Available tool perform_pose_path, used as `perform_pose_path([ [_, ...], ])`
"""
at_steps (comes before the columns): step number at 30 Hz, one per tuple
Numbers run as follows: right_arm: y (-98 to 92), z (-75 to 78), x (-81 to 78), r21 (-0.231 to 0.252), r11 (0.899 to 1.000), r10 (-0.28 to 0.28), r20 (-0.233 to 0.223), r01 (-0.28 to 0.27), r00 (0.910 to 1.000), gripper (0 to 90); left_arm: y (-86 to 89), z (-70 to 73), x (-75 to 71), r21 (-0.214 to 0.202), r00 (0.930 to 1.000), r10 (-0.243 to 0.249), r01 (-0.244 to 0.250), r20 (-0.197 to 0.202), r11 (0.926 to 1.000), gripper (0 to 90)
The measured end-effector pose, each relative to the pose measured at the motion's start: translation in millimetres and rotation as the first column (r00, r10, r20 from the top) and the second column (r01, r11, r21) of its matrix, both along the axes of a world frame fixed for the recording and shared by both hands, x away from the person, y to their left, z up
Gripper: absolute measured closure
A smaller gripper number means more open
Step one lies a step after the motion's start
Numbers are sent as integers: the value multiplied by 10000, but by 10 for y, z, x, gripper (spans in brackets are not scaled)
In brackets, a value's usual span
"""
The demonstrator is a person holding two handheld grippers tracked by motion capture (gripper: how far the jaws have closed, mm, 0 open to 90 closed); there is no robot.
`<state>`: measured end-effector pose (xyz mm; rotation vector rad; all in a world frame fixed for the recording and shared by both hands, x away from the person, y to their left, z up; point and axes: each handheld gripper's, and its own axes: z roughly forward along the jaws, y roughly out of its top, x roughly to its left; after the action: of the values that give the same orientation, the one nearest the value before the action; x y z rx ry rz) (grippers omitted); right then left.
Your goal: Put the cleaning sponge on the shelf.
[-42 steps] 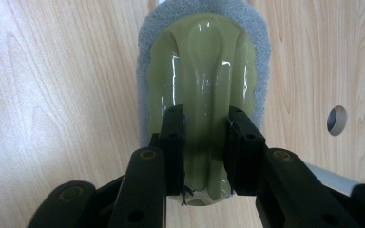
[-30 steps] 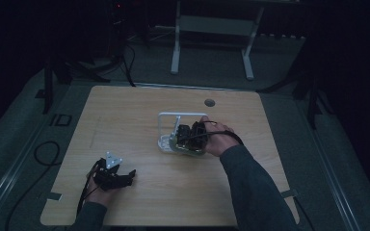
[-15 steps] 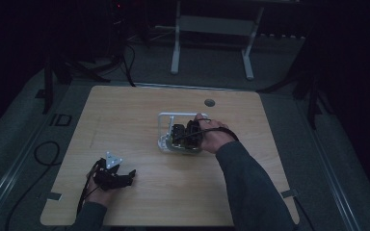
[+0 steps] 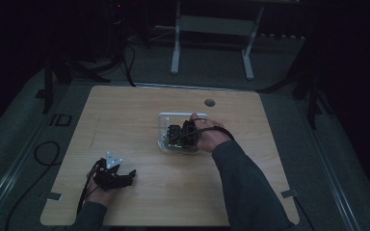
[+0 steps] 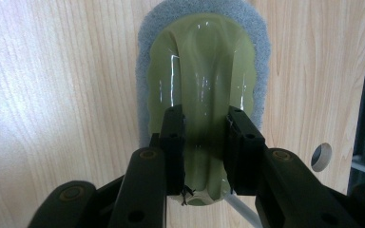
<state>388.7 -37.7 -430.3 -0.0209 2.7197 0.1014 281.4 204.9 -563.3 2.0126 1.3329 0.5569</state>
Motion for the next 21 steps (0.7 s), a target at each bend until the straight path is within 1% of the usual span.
perform_pose_path([
  [4,26,-44,14,-133,9999,91,39,-90,10000,718,-1,-1,1,-8,10000,-7,7,0,10000,179],
  [21,100,-215,124,-554,9984,63,-10,-63,10000,718,-1,0,1,-5,10000,-11,11,-1,10000,179],
])
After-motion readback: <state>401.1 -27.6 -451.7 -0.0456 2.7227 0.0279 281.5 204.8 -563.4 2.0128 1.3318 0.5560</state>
